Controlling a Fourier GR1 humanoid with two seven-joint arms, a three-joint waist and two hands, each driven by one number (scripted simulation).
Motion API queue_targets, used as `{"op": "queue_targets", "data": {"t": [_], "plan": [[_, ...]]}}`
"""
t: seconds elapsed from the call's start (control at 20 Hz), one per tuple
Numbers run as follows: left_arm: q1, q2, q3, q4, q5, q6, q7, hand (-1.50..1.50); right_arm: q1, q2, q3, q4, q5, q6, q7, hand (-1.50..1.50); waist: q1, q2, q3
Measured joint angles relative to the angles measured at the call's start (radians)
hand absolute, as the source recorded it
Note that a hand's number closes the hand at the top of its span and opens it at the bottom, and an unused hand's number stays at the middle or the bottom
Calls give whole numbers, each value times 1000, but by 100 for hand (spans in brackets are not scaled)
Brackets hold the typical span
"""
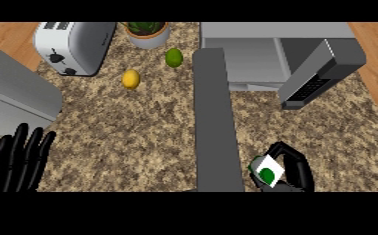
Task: Pick up the milk, place it into the microwave and close the microwave
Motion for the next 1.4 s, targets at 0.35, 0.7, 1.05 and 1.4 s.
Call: {"op": "queue_targets", "data": {"t": [0.35,0.7,1.05,1.4], "plan": [[4,6,42,9,28,-19,-6,-150,-27,44,37,-190,23,-95,135,150,2,0,0],[24,18,94,38,69,-56,-40,-150,-208,56,85,-168,60,-289,305,150,11,2,0],[-23,30,112,44,81,-60,1,-150,-458,22,19,32,118,-418,429,150,17,6,1],[-49,27,115,78,89,-78,-19,-150,-706,-59,-71,334,141,-478,426,150,42,16,2]]}}
